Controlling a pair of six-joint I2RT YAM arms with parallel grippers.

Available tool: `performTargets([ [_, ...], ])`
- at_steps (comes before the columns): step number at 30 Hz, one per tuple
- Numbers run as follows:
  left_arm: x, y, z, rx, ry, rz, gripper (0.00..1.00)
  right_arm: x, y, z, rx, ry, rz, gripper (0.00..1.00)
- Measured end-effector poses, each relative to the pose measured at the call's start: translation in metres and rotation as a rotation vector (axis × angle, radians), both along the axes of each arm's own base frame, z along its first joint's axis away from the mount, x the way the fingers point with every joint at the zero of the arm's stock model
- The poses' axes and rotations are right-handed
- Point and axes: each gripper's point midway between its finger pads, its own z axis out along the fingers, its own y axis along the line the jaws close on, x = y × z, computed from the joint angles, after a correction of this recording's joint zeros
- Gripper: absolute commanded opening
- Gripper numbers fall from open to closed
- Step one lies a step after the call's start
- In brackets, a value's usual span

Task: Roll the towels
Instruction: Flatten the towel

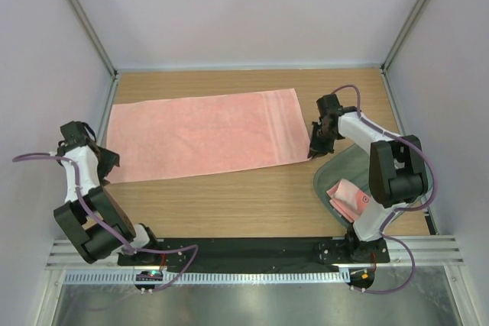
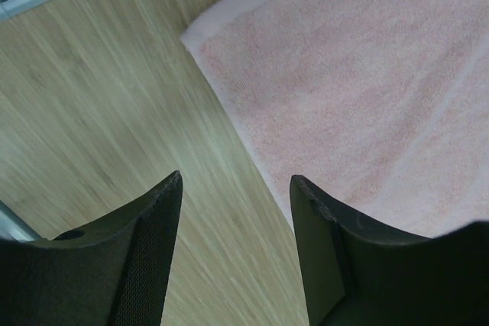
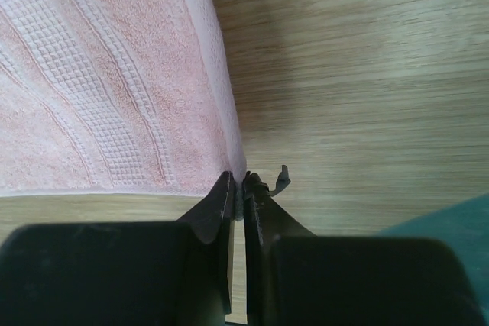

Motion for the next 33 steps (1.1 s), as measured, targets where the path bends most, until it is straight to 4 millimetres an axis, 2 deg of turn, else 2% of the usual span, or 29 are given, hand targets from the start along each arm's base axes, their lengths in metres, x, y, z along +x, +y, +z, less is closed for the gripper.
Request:
performTargets([
  [4,-0.006,0.008,-0.006,0.026,0.046,0.020,0.57,0.002,-0.008,0.000,-0.011,0.000,-0.021,0.01],
  [5,-0.007,0.009,-0.010,0.023,0.061,0.021,0.55,0.002,-0.009,0.000,-0.012,0.000,-0.025,0.01],
  [6,-0.007,0.008,-0.014,0.013,0.076,0.018,0.49,0.002,-0.010,0.000,-0.011,0.001,-0.028,0.01],
  [7,-0.007,0.008,-0.018,0.003,0.090,0.014,0.48,0.002,-0.011,0.000,-0.007,0.002,-0.033,0.01],
  [10,-0.009,0.005,-0.026,-0.005,0.133,-0.016,0.50,0.004,-0.018,0.000,-0.002,0.002,-0.055,0.01],
  [17,-0.015,0.005,-0.028,0.028,0.186,-0.050,0.53,0.009,-0.036,0.001,0.006,0.003,-0.115,0.01],
  [21,-0.015,0.002,-0.039,0.000,0.243,-0.088,0.54,0.015,-0.044,0.003,0.020,-0.005,-0.143,0.01],
  [25,-0.011,-0.013,-0.050,0.000,0.304,-0.162,0.56,0.017,-0.048,0.001,0.039,0.001,-0.162,0.01],
  [29,-0.005,-0.029,-0.049,0.061,0.354,-0.254,0.59,0.019,-0.049,0.002,0.061,-0.003,-0.171,0.01],
  [33,-0.009,-0.022,-0.046,0.103,0.390,-0.244,0.59,0.019,-0.046,0.003,0.078,-0.005,-0.167,0.01],
])
